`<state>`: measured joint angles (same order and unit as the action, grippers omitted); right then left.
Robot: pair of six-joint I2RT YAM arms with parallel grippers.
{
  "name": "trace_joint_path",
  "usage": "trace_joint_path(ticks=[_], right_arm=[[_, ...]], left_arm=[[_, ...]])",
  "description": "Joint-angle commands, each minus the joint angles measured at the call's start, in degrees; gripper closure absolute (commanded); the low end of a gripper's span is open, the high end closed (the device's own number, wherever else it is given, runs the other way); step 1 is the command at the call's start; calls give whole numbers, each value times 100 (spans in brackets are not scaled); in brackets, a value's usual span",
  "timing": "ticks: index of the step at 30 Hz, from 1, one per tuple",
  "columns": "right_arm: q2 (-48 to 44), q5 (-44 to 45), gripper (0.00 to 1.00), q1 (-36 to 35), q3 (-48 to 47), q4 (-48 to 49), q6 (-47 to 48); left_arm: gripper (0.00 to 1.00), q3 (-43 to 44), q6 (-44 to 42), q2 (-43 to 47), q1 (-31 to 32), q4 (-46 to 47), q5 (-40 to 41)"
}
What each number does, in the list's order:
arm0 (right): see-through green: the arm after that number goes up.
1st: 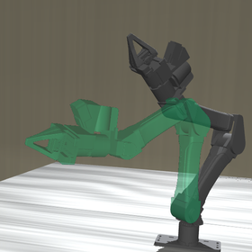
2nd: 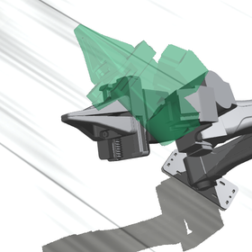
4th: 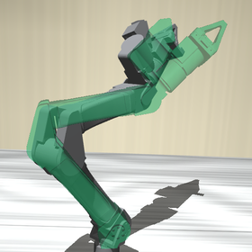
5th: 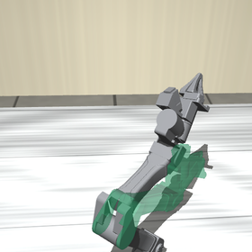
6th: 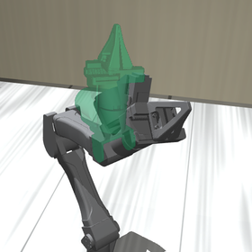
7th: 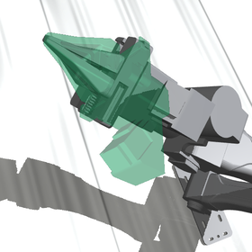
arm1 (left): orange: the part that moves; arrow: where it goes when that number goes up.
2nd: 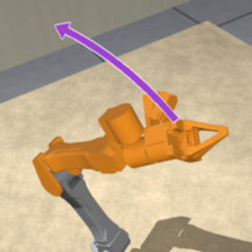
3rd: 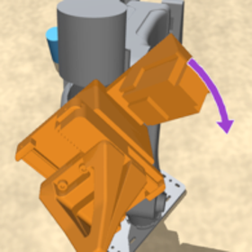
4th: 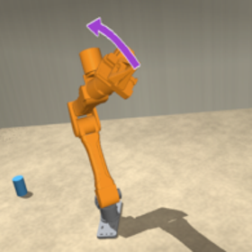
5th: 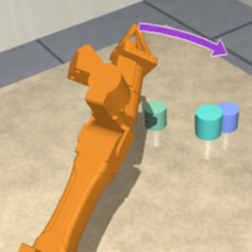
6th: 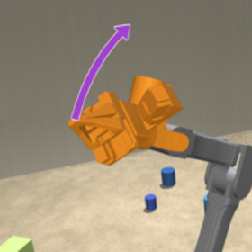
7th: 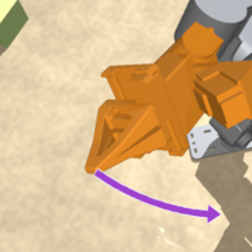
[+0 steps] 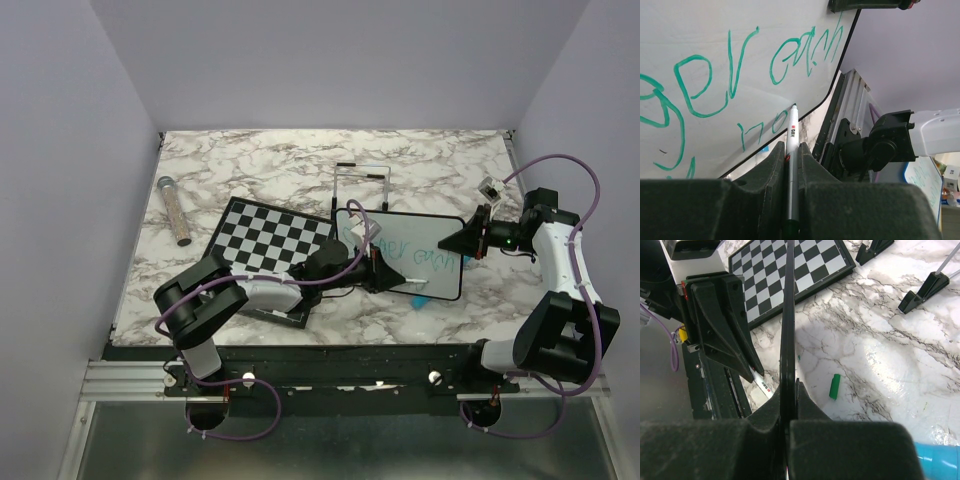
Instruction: Write a sentence on the whiteboard
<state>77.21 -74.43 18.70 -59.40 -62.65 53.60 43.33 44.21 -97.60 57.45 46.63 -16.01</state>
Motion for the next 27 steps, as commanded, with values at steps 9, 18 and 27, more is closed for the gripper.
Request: trace_joint_path(ticks=[9, 18, 27], right_arm=[[-31, -238, 99, -42, 24, -19, 98], [-31, -238, 99, -42, 24, -19, 98], [-39, -238, 99, -33, 25, -19, 98]], left_arm=[[100, 114, -44, -119, 12, -242, 89], [100, -79, 53, -224, 21, -208, -156], [100, -35, 106, -321, 21, -93, -271]])
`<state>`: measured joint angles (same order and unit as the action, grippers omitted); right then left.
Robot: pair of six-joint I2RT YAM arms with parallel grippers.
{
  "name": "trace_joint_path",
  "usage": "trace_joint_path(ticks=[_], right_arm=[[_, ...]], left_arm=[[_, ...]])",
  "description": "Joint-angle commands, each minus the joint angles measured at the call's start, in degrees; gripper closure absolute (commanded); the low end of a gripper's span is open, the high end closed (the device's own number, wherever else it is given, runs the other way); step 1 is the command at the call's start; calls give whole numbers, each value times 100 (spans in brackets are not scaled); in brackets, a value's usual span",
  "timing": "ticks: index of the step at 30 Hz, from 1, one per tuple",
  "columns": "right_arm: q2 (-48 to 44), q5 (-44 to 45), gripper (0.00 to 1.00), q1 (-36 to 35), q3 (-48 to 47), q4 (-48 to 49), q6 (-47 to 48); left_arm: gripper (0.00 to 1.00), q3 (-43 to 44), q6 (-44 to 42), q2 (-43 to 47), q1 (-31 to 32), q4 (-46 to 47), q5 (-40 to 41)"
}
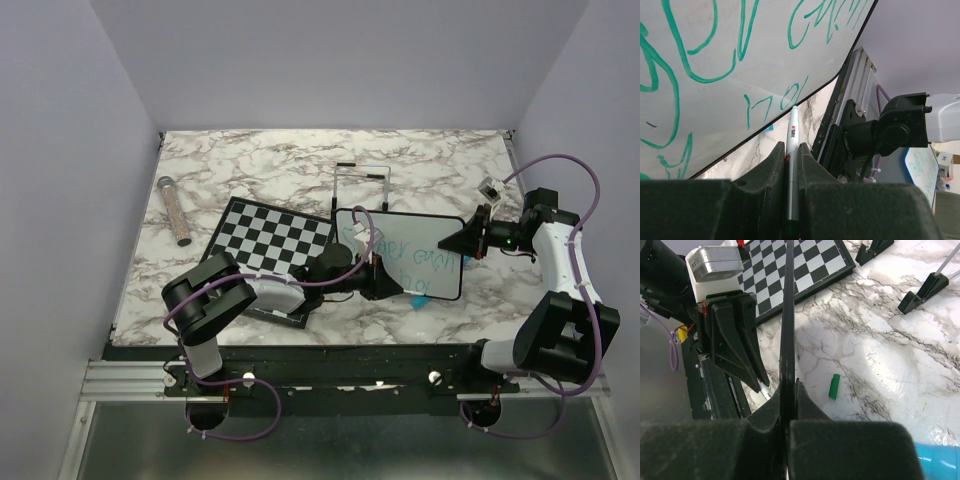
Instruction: Write a sentence on the whiteboard
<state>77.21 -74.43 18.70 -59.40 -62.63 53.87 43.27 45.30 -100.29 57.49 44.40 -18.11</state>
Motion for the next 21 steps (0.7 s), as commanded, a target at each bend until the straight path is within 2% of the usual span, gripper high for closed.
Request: trace_joint_path(ticks=[1, 10, 21], right_arm=[[-31, -238, 100, -42, 25, -21, 71], [-31, -238, 100, -42, 25, -30, 71], [-48, -238, 99, -33, 16, -39, 89]], left_arm=[[100, -55, -3, -8, 16, 147, -53], [100, -117, 102, 484, 16, 297, 44], [100, -2, 120, 388, -19, 253, 237]])
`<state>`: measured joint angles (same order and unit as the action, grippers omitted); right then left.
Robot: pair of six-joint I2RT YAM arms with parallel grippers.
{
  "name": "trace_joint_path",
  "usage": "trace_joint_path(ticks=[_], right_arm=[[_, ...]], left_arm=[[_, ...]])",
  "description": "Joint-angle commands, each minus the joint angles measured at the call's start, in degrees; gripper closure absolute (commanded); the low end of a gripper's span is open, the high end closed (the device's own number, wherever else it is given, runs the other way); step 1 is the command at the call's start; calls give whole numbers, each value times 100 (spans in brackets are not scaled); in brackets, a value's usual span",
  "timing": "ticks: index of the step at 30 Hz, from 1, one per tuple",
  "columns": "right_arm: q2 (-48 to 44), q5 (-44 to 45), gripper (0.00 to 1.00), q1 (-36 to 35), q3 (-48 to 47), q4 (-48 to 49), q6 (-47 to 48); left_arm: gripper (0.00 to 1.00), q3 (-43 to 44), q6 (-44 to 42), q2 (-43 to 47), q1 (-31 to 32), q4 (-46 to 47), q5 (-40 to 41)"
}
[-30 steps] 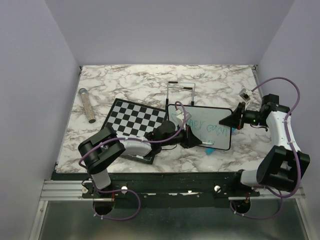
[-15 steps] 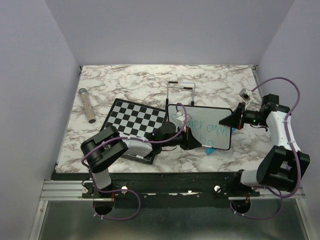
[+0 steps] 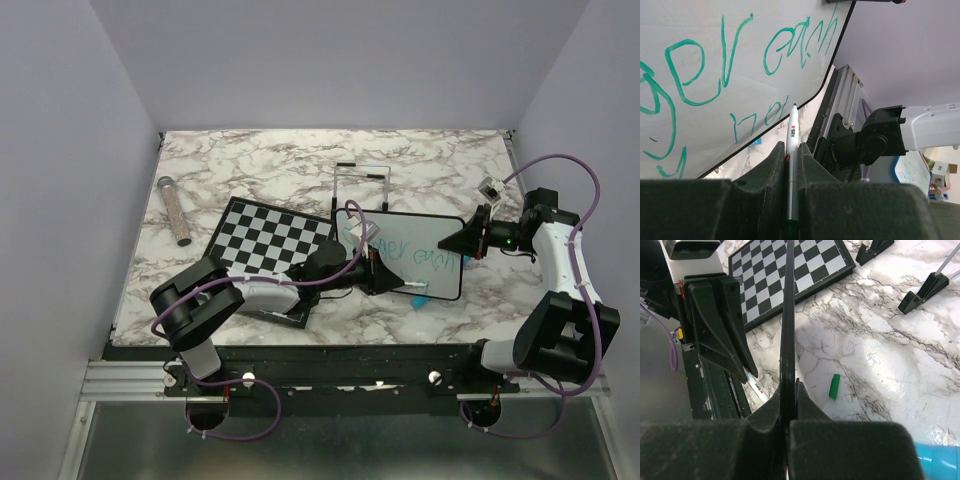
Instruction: Write a sentence on the whiteboard
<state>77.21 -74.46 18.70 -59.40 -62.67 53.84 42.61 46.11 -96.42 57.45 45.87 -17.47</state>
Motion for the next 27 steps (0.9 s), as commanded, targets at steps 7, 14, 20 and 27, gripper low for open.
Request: trace_joint_path(ticks=[7, 14, 20, 27], right_arm=[[-39, -245, 100, -33, 16, -43, 100], [-39, -245, 99, -42, 16, -52, 117], [-31, -245, 100, -33, 7, -61, 117], [-31, -245, 99, -33, 7, -61, 117]], left_arm=[[100, 168, 12, -70, -67, 36, 271], [100, 248, 12, -201, -67, 19, 271], [100, 371, 30, -315, -67, 1, 192], [100, 450, 65, -412, -67, 45, 87]])
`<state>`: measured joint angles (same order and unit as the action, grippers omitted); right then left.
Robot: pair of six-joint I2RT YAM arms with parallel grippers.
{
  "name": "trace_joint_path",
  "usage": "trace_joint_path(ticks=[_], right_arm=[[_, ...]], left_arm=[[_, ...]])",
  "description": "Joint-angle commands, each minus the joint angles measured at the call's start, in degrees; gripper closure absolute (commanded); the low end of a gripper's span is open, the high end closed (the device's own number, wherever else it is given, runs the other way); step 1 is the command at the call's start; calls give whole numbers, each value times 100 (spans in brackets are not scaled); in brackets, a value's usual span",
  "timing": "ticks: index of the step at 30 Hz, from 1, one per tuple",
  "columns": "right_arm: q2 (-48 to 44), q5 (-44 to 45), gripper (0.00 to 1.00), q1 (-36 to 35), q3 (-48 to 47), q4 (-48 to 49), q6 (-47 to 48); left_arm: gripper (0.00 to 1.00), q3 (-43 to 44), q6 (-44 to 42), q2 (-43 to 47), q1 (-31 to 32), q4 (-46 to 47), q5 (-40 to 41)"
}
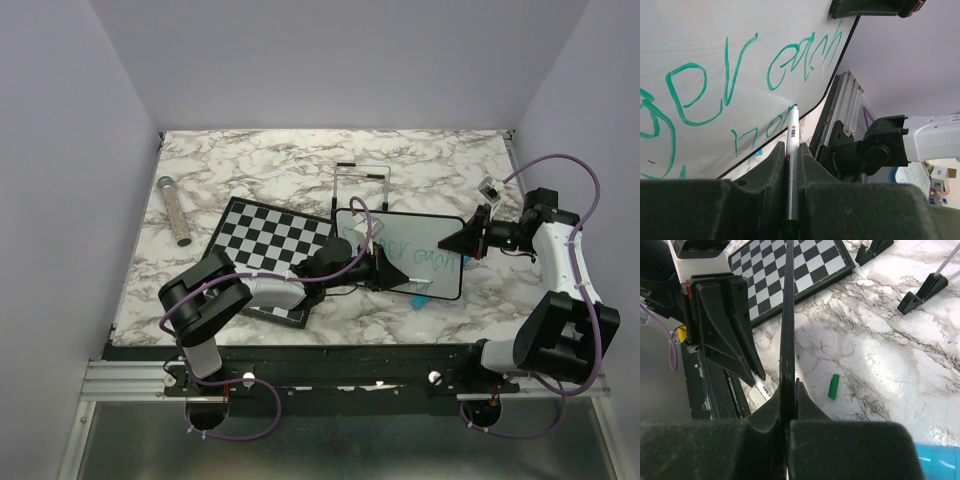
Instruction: Write a sentence on the whiteboard
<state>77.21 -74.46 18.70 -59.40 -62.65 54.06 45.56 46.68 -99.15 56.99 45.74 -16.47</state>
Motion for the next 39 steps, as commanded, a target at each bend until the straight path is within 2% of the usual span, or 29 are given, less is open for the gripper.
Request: trace_joint_path(ticks=[1, 14, 23, 27, 34, 39], right_arm=[[-31, -254, 99, -33, 7, -63, 96], [-22, -245, 100, -42, -2, -80, 104], [-22, -245, 100, -33, 7, -72, 104], [-22, -254, 99, -33, 7, -80, 104], [-22, -245, 99, -42, 7, -80, 104], [-39, -236, 99, -33, 7, -80, 113]], left_arm=[[100, 172, 8, -148, -21, 23, -23], [100, 181, -97, -218, -21, -539, -190], [100, -29, -264, 159, -65, -759, 249], [100, -91, -273, 309, -83, -637, 153], [100, -258, -80, 590, -74, 145, -313], [100, -381, -79, 871, -74, 252, -375]])
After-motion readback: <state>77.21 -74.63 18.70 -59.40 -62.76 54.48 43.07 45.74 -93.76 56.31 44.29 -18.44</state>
